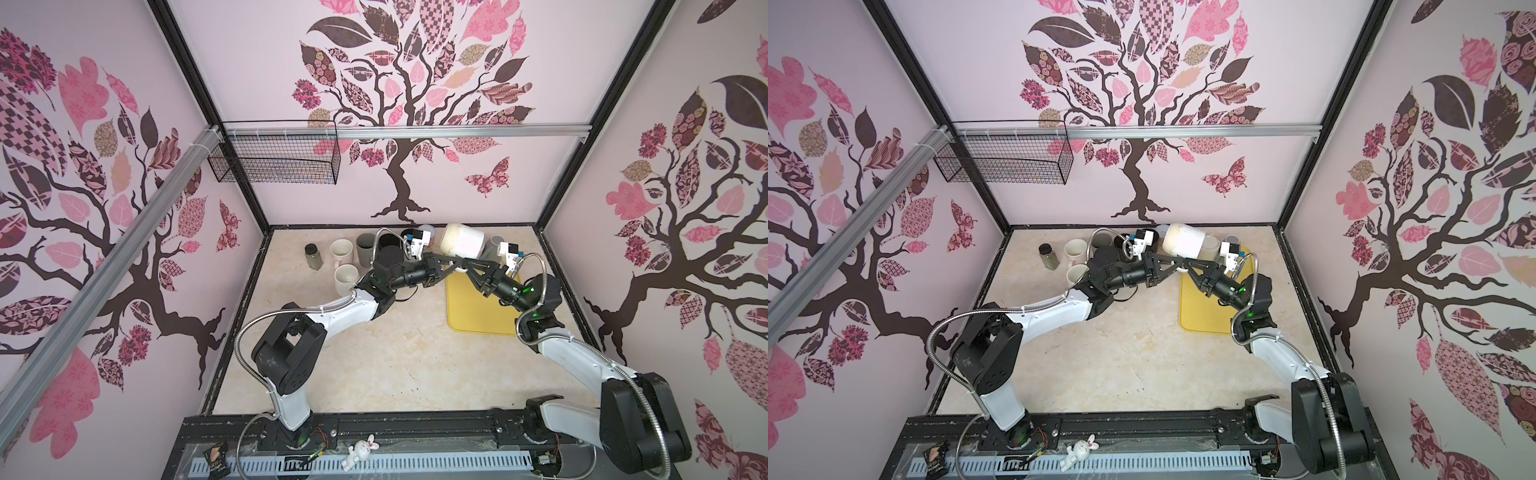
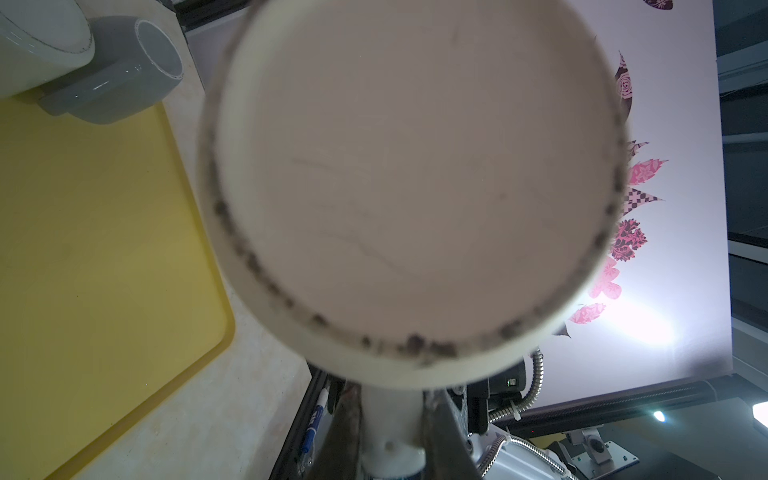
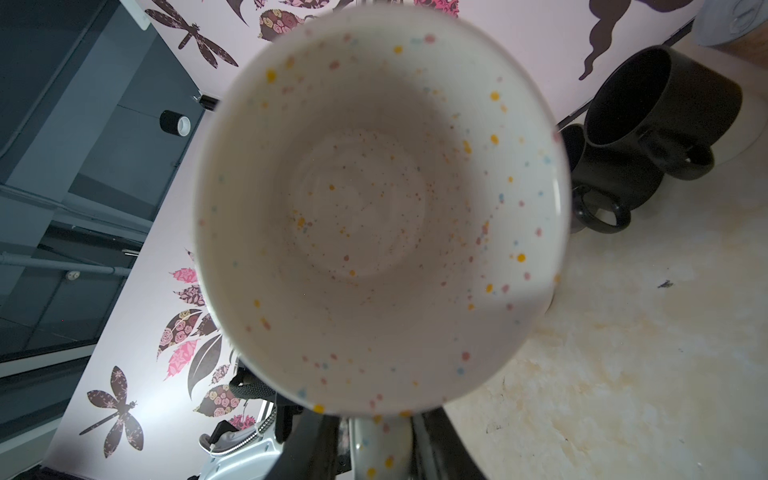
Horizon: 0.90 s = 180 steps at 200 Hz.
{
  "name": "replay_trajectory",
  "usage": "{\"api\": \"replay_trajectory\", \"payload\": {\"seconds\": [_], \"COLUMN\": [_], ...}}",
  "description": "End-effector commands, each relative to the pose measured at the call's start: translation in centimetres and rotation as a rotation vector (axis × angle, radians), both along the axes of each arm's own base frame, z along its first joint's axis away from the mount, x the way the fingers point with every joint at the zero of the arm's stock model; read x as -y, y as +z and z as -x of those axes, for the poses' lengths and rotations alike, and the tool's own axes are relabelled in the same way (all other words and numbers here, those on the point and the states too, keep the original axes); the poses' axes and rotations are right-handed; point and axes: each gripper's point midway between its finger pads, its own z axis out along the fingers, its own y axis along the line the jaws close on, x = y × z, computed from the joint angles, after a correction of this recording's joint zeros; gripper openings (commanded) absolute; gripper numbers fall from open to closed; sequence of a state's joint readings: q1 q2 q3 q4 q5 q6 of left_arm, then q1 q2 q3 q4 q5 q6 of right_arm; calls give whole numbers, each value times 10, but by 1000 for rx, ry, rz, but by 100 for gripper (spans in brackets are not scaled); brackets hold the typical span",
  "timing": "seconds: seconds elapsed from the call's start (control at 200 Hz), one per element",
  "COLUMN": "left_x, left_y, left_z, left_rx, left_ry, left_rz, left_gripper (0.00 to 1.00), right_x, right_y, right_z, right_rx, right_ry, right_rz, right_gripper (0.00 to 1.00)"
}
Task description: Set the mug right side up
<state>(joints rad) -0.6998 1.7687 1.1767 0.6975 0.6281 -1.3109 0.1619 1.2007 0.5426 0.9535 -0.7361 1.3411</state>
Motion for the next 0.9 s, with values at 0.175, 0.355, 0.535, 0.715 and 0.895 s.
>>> {"api": "replay_trajectory", "payload": {"seconds": [0.175,0.355,0.535,0.715,0.895], "left_x": [-14,-9,-4,-3,-11], "left_y": [62,59,52,44,25], "left_z": [23,25,24,25,23], "left_rx": [179,193,169,154,140], "left_ry": [-11,-20,-34,-44,-37], "left_rz": [137,103,106,103,56], "left_gripper": [0,0,0,0,7], "right_x": [-2,-8,-16,-16,-16], "right_y": [17,16,13,23,29], "right_z": [2,1,2,2,-2], "right_rx": [29,12,-7,36,69], "right_ry": [1,23,51,52,38], "right_rz": [-23,-11,-11,-17,-21], "right_gripper": [21,17,28,0,0]}}
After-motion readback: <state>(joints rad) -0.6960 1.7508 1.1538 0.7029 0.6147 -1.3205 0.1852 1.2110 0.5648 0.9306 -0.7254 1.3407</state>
